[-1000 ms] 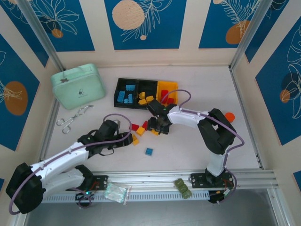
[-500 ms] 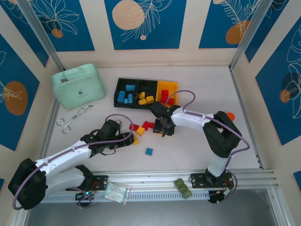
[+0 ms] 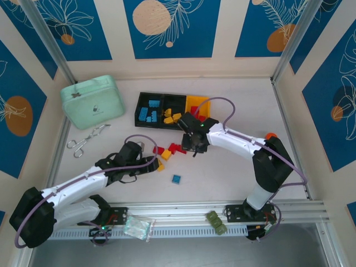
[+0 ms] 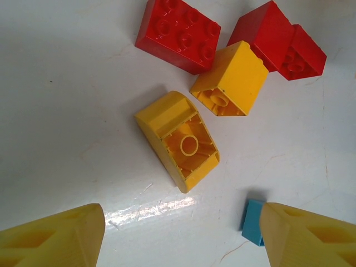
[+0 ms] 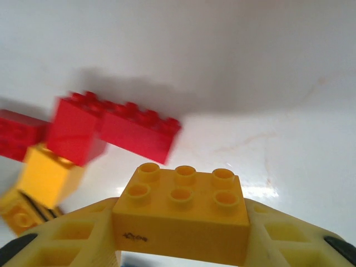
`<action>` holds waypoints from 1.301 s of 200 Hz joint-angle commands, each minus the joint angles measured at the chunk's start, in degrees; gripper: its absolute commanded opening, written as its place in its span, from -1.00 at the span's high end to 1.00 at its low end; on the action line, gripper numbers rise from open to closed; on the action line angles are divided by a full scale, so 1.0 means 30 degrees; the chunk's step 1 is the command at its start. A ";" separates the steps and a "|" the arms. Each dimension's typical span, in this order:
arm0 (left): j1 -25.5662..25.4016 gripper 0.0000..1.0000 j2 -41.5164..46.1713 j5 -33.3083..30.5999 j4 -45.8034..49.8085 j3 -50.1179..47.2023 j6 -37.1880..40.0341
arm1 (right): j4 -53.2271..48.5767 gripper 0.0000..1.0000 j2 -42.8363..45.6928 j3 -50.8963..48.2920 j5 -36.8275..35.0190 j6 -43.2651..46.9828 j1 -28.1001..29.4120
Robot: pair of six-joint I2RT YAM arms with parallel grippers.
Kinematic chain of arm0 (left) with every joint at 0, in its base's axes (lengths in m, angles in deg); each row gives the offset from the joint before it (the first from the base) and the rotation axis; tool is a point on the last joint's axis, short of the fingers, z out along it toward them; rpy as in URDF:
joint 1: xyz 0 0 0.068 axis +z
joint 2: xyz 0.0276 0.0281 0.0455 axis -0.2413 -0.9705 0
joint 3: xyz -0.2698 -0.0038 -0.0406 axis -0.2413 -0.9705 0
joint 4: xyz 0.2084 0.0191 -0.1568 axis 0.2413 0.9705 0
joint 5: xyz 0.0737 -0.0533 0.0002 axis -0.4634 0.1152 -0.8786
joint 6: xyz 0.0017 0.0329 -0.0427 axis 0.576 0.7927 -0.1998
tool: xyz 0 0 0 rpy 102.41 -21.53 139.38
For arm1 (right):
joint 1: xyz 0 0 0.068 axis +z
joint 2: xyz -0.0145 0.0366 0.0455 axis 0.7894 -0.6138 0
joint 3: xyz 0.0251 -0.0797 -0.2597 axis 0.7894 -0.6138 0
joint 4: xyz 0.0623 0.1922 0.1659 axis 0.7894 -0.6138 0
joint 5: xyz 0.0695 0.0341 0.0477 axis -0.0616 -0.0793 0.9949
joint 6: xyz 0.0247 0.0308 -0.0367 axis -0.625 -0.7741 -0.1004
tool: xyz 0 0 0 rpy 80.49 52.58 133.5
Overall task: Sort the legos into containers by color
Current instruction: Pick up the lego from the center of the table, then place the lego in the container.
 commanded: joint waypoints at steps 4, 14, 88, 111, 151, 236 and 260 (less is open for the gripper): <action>0.0109 -0.47 0.0132 0.0173 -0.0230 0.0185 -0.0294 | -0.0531 0.08 -0.0288 0.2040 -0.0151 0.1427 -0.0472; 0.0135 -0.47 0.0171 0.0139 -0.0119 0.0305 -0.0253 | -0.0486 0.08 -0.0809 0.2941 -0.0037 0.1888 -0.0738; 0.0170 -0.47 -0.0100 0.0018 0.0359 0.1129 0.0070 | -0.1275 0.08 -0.6882 1.1315 0.1127 0.3860 -0.2654; 0.0193 -0.47 -0.0390 0.0078 0.0321 0.1172 0.0041 | -0.1868 0.08 -0.8924 1.4144 0.1587 0.4072 -0.3115; 0.0213 -0.47 -0.0617 0.0034 0.0245 0.1153 -0.0030 | -0.3689 0.07 -1.2759 1.9702 0.1809 0.4442 -0.3658; 0.0228 -0.47 -0.0586 0.0078 0.0055 0.0778 -0.0223 | -0.6042 0.06 -1.7449 2.6198 0.1071 0.4498 -0.4153; 0.0270 -0.47 -0.0645 0.0140 0.0016 0.0718 -0.0223 | -0.6097 0.03 -1.7476 2.5839 0.0824 0.4492 -0.4131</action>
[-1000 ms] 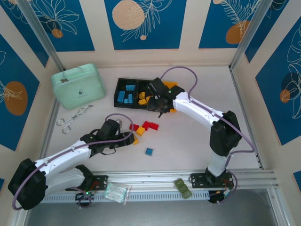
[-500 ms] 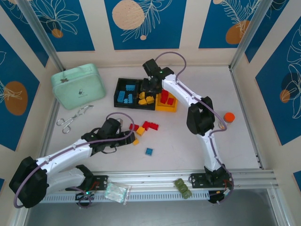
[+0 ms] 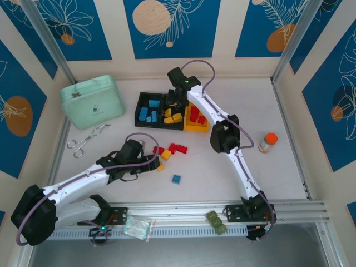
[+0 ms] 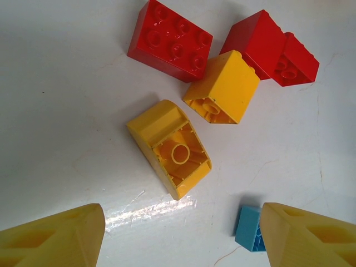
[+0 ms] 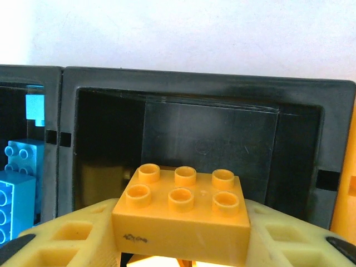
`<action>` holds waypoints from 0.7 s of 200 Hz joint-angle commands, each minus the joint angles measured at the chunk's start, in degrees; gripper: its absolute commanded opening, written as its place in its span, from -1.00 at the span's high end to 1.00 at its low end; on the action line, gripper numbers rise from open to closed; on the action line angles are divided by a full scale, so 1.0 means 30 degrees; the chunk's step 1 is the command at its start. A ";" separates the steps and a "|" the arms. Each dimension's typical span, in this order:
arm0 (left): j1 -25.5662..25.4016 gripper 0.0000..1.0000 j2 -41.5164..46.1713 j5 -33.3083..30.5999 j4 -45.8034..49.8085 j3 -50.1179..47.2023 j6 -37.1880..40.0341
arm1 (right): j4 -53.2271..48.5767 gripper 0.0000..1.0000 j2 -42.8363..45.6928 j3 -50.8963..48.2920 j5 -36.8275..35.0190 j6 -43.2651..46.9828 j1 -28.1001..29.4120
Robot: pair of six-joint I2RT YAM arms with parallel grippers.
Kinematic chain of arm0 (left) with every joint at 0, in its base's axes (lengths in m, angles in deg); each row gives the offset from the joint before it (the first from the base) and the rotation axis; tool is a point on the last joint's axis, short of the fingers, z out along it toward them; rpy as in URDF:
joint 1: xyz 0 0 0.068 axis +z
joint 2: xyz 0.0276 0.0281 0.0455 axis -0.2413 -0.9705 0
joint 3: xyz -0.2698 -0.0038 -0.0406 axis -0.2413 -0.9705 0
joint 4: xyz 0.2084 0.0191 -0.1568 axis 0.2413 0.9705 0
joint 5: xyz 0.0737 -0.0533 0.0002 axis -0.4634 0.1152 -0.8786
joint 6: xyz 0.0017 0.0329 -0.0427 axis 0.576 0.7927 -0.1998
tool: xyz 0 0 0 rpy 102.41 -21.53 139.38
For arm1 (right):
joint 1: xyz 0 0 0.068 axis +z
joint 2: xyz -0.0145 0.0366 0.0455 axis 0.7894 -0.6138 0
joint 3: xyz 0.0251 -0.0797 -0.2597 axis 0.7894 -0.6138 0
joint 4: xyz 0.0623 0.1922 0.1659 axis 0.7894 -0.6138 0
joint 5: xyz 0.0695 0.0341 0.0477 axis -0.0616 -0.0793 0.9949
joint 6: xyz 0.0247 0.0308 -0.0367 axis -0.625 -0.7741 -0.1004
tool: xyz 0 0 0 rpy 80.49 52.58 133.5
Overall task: Sort the legos into containers by color
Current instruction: Place the lego in the container.
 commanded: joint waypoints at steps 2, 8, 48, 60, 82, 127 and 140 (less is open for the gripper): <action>0.0171 -0.46 -0.0090 0.0145 -0.0057 0.0122 -0.0223 | -0.0992 0.03 -0.0109 0.0119 -0.0408 0.0104 0.0000; 0.0177 -0.46 -0.0111 0.0172 -0.0106 0.0122 -0.0223 | -0.0993 0.01 -0.0161 -0.0015 -0.0454 0.0112 -0.0015; 0.0174 -0.47 -0.0119 0.0254 -0.0154 0.0048 -0.0281 | -0.1066 -0.06 -0.0431 -0.0290 -0.0703 0.0297 0.0142; 0.0191 -0.47 -0.0054 0.0212 -0.0099 0.0035 -0.0280 | -0.1058 -0.12 -0.0507 -0.0275 -0.0828 0.0327 0.0175; 0.0168 -0.46 0.0112 0.0152 0.0002 -0.0009 -0.0263 | -0.1060 -0.22 -0.0549 -0.0240 -0.0949 0.0243 0.0175; 0.0170 -0.47 0.0123 0.0173 -0.0076 -0.0170 -0.0369 | -0.1089 -0.24 -0.0420 -0.0007 -0.0976 0.0272 0.0232; 0.0182 -0.46 0.0128 0.0173 -0.0071 -0.0149 -0.0347 | -0.1084 -0.24 -0.0139 0.0009 -0.0927 0.0319 0.0292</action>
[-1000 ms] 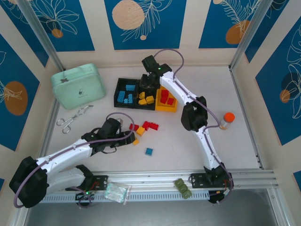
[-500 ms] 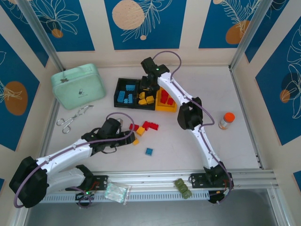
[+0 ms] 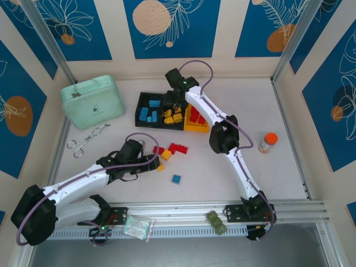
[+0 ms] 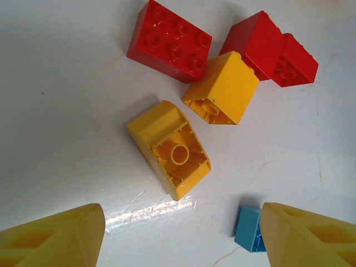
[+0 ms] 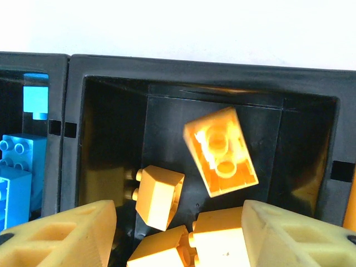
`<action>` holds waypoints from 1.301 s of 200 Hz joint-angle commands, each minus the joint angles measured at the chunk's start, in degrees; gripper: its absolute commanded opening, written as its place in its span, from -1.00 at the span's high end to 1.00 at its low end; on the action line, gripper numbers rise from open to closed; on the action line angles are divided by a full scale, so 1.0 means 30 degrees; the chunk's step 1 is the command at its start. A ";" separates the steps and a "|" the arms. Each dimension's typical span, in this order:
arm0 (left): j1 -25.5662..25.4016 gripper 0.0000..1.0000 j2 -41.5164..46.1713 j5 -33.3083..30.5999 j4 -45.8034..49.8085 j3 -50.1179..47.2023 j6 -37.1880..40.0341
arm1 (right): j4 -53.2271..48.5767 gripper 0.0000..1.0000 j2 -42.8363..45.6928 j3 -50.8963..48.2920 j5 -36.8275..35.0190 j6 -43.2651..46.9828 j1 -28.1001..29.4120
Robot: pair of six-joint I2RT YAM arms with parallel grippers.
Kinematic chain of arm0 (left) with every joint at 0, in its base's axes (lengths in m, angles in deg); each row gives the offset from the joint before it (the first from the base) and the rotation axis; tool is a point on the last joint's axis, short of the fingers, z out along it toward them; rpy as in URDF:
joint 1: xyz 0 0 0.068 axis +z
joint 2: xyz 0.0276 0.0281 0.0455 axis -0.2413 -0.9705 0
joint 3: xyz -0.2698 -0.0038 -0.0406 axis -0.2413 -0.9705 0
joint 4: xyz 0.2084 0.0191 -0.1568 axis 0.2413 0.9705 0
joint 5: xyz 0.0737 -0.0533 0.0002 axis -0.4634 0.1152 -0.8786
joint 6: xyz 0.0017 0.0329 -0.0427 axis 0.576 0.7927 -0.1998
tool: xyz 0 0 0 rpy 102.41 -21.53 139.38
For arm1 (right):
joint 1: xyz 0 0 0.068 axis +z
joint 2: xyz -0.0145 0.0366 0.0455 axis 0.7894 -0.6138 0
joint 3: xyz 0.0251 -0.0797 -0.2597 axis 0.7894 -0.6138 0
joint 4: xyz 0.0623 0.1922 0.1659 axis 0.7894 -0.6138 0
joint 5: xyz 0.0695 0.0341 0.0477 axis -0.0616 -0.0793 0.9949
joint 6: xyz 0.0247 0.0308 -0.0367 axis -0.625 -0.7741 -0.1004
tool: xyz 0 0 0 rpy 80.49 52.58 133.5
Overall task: Sort the legos into containers by color
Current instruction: Place the lego in the container, then pick up the lego from the center of the table.
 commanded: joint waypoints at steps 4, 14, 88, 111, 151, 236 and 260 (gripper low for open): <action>0.0134 -0.47 0.0122 0.0181 -0.0026 -0.0127 -0.0341 | -0.0950 -0.24 0.0000 -0.0013 -0.0168 0.0130 0.0085; 0.0153 -0.47 0.0115 0.0173 -0.0021 -0.0089 -0.0289 | -0.0727 -0.24 0.0466 -0.0190 -0.0005 0.0311 0.0183; 0.0154 -0.47 -0.0212 0.0027 0.0528 0.0748 0.0567 | 0.2683 -0.25 0.6784 -0.6210 -0.0200 0.1484 0.1069; 0.0141 -0.47 -0.0261 0.0030 0.0814 0.0986 0.0780 | 0.3638 -0.25 0.9028 -0.9179 -0.0104 0.1468 0.1216; 0.0164 -0.47 -0.0148 0.0034 0.1138 0.1210 0.1153 | 0.6121 -0.25 1.3963 -1.6663 0.0962 0.1718 0.1297; 0.0252 -0.47 -0.0763 0.0814 0.0993 0.1688 0.1776 | 1.2837 -0.35 1.8497 -2.8561 0.5606 0.5156 0.0723; 0.0248 -0.47 -0.0713 0.0819 0.1009 0.1652 0.1637 | 1.4596 -0.35 1.7598 -2.9590 0.6514 0.5122 0.0330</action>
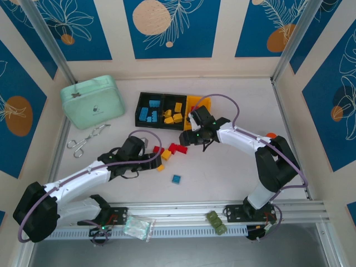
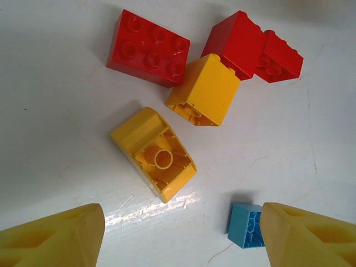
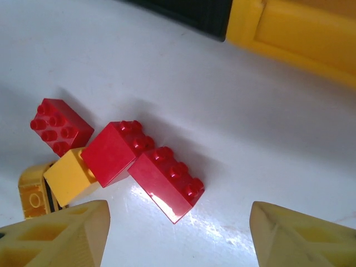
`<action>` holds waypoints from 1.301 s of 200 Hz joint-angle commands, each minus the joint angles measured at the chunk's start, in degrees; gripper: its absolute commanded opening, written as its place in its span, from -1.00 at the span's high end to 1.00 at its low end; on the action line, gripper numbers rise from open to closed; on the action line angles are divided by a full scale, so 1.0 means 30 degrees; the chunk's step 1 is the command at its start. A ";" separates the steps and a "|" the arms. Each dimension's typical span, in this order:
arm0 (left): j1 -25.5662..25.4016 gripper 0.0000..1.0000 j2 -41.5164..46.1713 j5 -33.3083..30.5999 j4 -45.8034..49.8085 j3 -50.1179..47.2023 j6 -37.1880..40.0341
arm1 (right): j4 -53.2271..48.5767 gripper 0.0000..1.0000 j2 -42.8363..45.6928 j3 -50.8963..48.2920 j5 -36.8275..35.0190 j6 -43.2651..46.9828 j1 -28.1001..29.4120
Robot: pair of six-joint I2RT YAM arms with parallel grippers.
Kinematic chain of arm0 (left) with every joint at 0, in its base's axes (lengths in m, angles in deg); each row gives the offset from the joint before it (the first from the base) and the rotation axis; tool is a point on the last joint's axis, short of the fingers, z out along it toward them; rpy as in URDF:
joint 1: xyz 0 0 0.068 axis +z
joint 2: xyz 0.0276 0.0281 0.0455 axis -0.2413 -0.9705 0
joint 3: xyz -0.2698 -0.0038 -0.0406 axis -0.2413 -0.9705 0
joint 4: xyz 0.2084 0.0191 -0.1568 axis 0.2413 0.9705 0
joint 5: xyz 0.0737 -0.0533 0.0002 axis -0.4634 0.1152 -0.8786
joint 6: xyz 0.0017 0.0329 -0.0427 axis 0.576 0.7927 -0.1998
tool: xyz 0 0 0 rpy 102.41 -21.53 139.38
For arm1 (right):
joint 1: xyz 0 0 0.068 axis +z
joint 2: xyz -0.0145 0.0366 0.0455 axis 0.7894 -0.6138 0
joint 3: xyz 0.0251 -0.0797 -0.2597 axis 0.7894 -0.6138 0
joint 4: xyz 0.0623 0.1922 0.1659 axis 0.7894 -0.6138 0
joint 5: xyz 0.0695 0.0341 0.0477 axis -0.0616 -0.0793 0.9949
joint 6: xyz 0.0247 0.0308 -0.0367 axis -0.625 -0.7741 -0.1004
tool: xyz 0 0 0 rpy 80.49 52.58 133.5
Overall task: Sort the legos into containers by color
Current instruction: Pick up the lego from the center of the table.
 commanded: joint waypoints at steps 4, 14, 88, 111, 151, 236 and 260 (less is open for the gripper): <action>0.0161 -0.47 0.0038 0.0406 0.0306 0.0437 0.0366 | 0.3249 -0.35 -0.0517 -0.0734 0.1995 0.0804 -0.0332; 0.0164 -0.47 0.0133 0.0402 0.0339 0.0336 0.0318 | 0.3778 -0.35 -0.0791 -0.0922 0.2362 0.1009 -0.0227; 0.0162 -0.47 0.0501 0.0255 -0.0103 -0.0503 -0.0214 | 0.3844 -0.31 -0.2448 -0.1093 0.2393 0.1622 0.0720; 0.0164 -0.47 0.0395 0.0327 -0.0300 -0.0575 -0.0248 | 0.3397 -0.24 -0.2574 -0.1191 0.1614 0.1723 0.1403; 0.0161 -0.47 0.0384 0.0459 -0.0652 -0.0911 -0.0436 | 0.2733 -0.08 -0.2784 -0.1405 0.0182 0.1572 0.2195; 0.0164 -0.46 0.0982 0.0315 -0.0922 -0.1476 -0.0934 | 0.1589 0.54 -0.2245 -0.1403 -0.2379 0.1342 0.2926; 0.0167 -0.47 0.0771 0.0402 -0.1044 -0.1329 -0.0905 | 0.1144 0.57 -0.1273 -0.1558 -0.2699 0.1258 0.2927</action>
